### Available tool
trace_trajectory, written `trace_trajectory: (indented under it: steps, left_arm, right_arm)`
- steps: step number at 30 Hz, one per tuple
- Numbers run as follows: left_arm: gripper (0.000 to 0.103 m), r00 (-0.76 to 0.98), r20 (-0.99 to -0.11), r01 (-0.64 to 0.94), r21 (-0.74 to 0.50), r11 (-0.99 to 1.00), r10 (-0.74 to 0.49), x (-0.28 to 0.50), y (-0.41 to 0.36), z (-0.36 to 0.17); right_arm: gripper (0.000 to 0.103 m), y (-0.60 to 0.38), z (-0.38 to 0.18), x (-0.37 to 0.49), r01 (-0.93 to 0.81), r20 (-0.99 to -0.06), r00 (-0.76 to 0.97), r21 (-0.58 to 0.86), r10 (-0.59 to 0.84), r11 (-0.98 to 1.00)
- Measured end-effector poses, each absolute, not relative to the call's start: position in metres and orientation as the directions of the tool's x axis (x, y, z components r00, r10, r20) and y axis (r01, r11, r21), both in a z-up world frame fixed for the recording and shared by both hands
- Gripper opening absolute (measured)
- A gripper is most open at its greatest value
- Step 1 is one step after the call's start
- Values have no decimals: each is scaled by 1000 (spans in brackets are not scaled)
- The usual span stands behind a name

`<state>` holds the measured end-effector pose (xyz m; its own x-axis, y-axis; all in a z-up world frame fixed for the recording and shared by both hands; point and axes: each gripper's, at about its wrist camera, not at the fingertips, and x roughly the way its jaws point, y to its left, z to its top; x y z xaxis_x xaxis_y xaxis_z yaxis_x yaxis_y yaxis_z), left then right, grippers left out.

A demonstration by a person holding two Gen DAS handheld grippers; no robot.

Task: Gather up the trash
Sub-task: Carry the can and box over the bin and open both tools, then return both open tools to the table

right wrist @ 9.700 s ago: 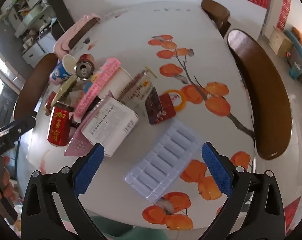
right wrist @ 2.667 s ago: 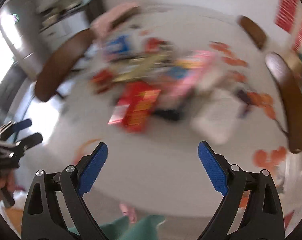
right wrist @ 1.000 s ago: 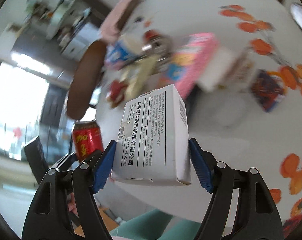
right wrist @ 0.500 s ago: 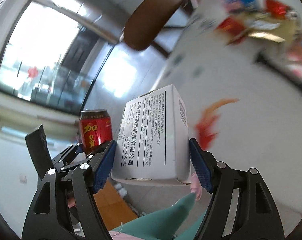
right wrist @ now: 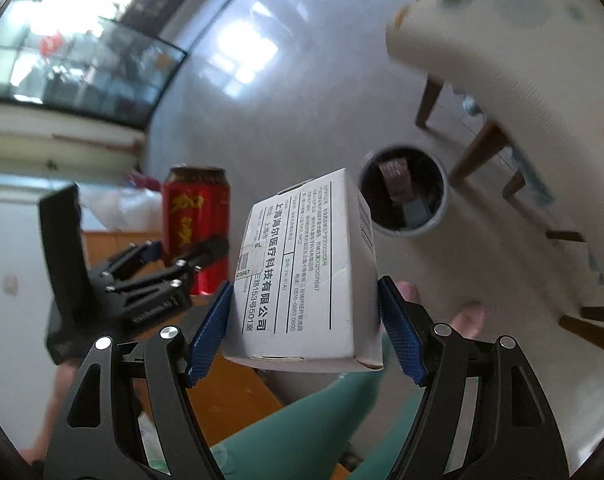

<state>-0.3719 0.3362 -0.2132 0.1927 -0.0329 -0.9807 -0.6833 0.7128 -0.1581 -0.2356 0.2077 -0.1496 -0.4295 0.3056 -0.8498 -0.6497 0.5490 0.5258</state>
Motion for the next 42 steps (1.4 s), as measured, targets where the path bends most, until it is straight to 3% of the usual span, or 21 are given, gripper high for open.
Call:
trace_trajectory:
  steps: [13,19,23,25,28,30,37,42]
  left_arm:
    - [63,40,-973,-605,-203,769,-226,-297,348,-439]
    - [64,-101,-978,-519,-105,848,-183,-249,360,-543]
    - [64,-118,-972,-506,-119,854,-205,-247,377,-580]
    - [66,-136,-971,-503,-102,858,-195,-245,380,-588]
    - [81,-136,-974,-504,-91,859,-183,-247,386,-588]
    - [84,-122,-976,-515,-95,852,-183,-249,390,-583]
    - [88,-87,-975,-554,-124,823,-205,-259,396,-554]
    - [92,-68,-980,-625,-103,774,-185,-306,395,-495]
  right_arm:
    - [73,246,-382,-240,-645,-906,-414,362,91,673]
    - [73,271,-489,-206,-617,-920,-384,315,73,721]
    - [76,283,-517,-189,-593,-918,-387,324,91,737]
    - [81,285,-525,-181,-568,-913,-394,334,107,752]
    - [85,282,-522,-170,-534,-918,-375,325,126,780]
    - [85,279,-518,-164,-501,-913,-380,336,146,797]
    - [85,270,-486,-167,-508,-913,-373,348,162,788]
    - [85,248,-434,-206,-537,-887,-437,389,148,749]
